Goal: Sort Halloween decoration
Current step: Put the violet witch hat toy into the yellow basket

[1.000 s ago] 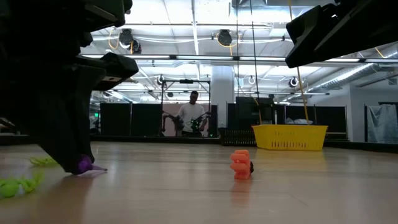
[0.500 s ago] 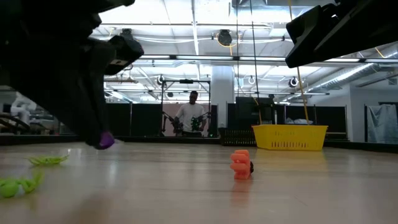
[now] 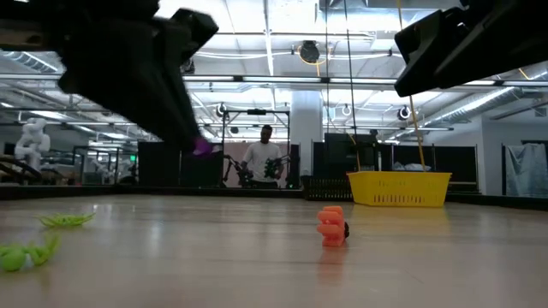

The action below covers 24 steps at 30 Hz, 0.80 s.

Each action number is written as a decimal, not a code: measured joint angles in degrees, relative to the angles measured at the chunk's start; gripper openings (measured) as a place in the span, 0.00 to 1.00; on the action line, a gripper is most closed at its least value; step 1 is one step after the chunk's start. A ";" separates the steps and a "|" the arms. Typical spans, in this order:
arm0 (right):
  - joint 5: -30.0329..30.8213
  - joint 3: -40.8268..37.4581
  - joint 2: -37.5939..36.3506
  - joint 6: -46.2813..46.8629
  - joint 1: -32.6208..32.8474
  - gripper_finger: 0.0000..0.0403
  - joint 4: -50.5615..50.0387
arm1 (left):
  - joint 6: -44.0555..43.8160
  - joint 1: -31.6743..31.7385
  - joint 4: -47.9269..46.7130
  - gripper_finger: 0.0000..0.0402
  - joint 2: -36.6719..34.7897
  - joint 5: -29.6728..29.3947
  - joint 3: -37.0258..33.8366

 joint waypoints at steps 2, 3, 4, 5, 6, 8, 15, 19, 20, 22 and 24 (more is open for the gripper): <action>0.00 0.00 0.00 0.00 0.00 0.37 -0.20 | 1.58 0.00 -0.07 0.01 0.00 -2.64 0.67; 0.00 0.00 0.00 0.00 0.00 0.37 -0.25 | 2.47 0.00 -0.04 0.01 0.00 -3.92 1.14; 0.00 0.00 0.00 0.00 0.00 0.37 -0.25 | 3.56 0.00 0.02 0.01 -0.02 -4.96 1.70; 0.00 0.00 0.00 0.00 0.00 0.37 -0.24 | 4.49 0.00 0.09 0.01 -0.03 -5.85 2.26; 0.00 0.00 0.00 0.00 -0.01 0.37 -0.23 | 5.36 0.00 0.12 0.01 -0.04 -6.68 2.78; 0.00 0.00 0.00 0.00 0.00 0.37 -0.25 | 7.14 0.00 0.08 0.01 -0.07 -7.99 3.77; 0.00 0.00 0.00 0.00 0.00 0.37 -0.51 | 10.66 0.00 0.17 0.01 -0.07 -11.73 7.38; 0.00 0.00 -0.02 0.00 0.00 0.37 -0.51 | 10.72 0.00 0.60 0.01 -1.27 -12.03 8.14; 0.00 0.00 0.00 0.00 -0.02 0.37 -0.51 | 10.74 0.00 0.63 0.01 -1.85 -12.13 8.17; 0.00 0.00 -0.02 0.00 -0.02 0.37 -0.53 | 11.08 -0.02 0.42 0.01 -2.87 -13.37 8.17; 0.00 0.00 -0.02 0.00 0.00 0.37 -0.69 | 11.78 -0.02 0.43 0.01 -3.83 -14.52 8.17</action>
